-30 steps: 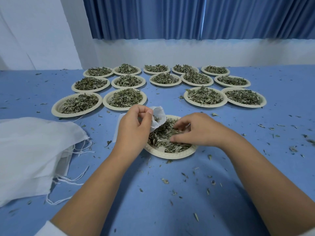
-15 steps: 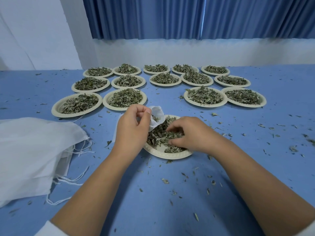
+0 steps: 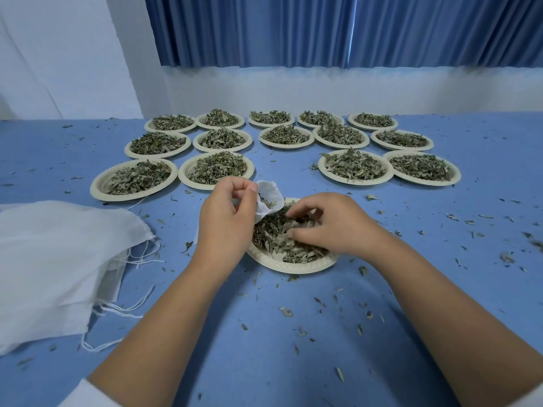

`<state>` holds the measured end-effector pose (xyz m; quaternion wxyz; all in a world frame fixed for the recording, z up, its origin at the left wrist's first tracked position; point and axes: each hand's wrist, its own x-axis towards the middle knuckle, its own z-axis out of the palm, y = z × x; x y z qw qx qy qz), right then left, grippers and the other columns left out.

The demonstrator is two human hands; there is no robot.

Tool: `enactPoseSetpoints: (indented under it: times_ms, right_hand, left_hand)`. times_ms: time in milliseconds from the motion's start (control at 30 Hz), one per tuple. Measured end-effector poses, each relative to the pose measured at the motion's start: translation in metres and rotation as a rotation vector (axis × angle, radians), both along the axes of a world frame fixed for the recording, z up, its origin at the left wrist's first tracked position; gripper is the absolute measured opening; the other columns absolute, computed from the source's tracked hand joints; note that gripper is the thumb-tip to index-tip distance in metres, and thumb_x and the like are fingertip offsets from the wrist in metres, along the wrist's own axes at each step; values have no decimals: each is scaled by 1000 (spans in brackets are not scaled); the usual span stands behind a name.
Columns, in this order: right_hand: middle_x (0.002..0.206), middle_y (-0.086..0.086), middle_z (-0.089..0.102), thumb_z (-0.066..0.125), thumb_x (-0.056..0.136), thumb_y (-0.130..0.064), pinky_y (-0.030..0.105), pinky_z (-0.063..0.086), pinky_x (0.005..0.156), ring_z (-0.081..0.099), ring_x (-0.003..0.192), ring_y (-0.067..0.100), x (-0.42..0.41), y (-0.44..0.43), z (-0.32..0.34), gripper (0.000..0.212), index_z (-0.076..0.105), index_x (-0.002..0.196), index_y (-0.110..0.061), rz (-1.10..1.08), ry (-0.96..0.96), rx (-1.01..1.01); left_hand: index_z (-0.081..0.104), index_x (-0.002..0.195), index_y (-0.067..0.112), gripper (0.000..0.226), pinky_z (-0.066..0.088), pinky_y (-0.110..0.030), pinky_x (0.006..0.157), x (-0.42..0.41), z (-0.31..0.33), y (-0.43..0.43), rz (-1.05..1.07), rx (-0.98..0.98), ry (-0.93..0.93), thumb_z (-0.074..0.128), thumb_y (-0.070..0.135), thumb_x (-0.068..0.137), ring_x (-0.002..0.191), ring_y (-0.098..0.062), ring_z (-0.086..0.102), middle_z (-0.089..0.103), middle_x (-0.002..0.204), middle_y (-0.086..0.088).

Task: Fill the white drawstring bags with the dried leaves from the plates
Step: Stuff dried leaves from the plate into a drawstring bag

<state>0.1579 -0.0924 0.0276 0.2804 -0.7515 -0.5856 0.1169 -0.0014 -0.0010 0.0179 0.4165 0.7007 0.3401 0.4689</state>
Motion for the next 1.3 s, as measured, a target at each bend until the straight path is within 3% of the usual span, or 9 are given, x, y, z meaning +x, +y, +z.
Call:
enactPoseSetpoints:
  times_ms: [200, 367, 500, 633, 733, 867, 967, 1100, 1300]
  right_hand:
    - [101, -12, 64, 74, 84, -34, 30, 50, 81, 60, 92, 10, -13, 5, -10, 25, 72, 109, -29, 38, -114, -45]
    - [74, -24, 56, 71, 84, -19, 10, 38, 55, 54, 64, -7, -11, 6, -13, 19, 75, 102, -26, 26, -88, 12]
    - [77, -19, 67, 76, 83, -20, 7, 43, 59, 59, 68, -9, -7, 4, -5, 12, 76, 91, -29, -53, 147, 172]
    - [83, 3, 74, 78, 81, -19, 25, 52, 66, 60, 70, 7, -8, 1, 7, 15, 74, 90, -31, -120, 434, 396]
    - [93, 9, 75, 78, 81, -17, 34, 56, 81, 66, 82, 27, -9, -1, 11, 16, 75, 93, -27, -142, 566, 439]
    - [90, -1, 76, 78, 81, -15, 25, 57, 84, 69, 84, 11, -11, 0, 10, 15, 77, 94, -23, -89, 745, 417]
    - [86, -5, 76, 79, 80, -17, 18, 54, 74, 68, 79, 4, -12, 0, 8, 16, 77, 95, -24, -45, 672, 379]
    - [67, -19, 69, 79, 80, -17, 11, 45, 62, 59, 63, -5, -16, 3, 2, 13, 77, 91, -26, -45, 369, 323]
    - [79, -19, 67, 77, 79, -14, 9, 44, 73, 62, 76, -9, -19, 6, -4, 18, 73, 93, -25, -108, 236, 311]
  left_hand:
    - [58, 88, 28, 11, 44, -13, 55, 0, 0, 0, -14, -3, 3, 54, 28, 98, 60, 3, 54, 63, 77, 10]
    - [59, 89, 26, 11, 51, -21, 62, 1, 0, 0, -9, -9, -3, 54, 28, 98, 65, -2, 58, 63, 76, 11]
    - [58, 87, 29, 12, 45, -15, 55, 1, 0, 1, 4, -1, -19, 54, 28, 98, 58, 2, 53, 60, 70, 19]
    - [59, 88, 28, 11, 41, -11, 51, 0, 0, 0, 17, 2, -43, 55, 27, 98, 55, 4, 51, 60, 74, 13]
    - [60, 89, 27, 10, 49, -17, 59, 0, 0, 0, 11, 7, -29, 55, 28, 98, 62, 1, 57, 63, 73, 14]
    - [60, 90, 25, 9, 59, -39, 74, 2, 0, -2, -16, -17, -4, 56, 28, 98, 71, -7, 64, 67, 79, 8]
    - [60, 89, 25, 9, 57, -44, 76, 3, 0, -5, -37, -19, 12, 56, 27, 97, 71, -10, 64, 67, 79, 7]
    - [60, 89, 28, 9, 57, -33, 70, 3, 0, -7, -56, 6, 37, 56, 27, 97, 65, 0, 60, 64, 74, 18]
    - [62, 87, 27, 11, 53, -27, 68, 6, -3, -15, -191, 10, 114, 58, 23, 96, 67, -3, 61, 63, 71, 13]
